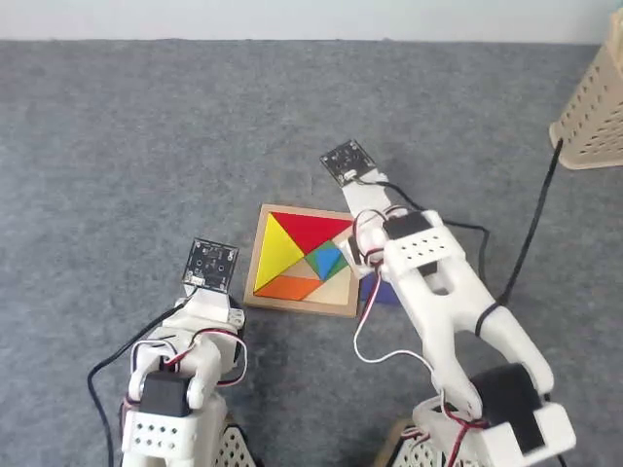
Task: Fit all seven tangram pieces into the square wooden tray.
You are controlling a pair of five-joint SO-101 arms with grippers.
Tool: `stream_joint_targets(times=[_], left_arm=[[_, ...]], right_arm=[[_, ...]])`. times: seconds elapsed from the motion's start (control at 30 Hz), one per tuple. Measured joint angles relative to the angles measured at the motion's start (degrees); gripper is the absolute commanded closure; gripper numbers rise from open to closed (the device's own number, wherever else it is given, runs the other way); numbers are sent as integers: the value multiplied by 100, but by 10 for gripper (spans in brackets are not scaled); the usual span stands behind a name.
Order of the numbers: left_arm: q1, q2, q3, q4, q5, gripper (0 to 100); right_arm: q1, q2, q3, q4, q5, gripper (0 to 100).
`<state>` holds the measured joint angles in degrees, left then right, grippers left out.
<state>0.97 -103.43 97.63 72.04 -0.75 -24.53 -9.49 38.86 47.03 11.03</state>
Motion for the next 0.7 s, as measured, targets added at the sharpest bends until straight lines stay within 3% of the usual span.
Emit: stream_joint_targets(times=[0.23, 0.7], left_arm=[[0, 0, 0, 0, 0, 988], [0, 0, 0, 0, 0, 988]], right_arm=[[-308, 0, 167, -624, -35, 992], [-949, 62, 167, -677, -246, 992]])
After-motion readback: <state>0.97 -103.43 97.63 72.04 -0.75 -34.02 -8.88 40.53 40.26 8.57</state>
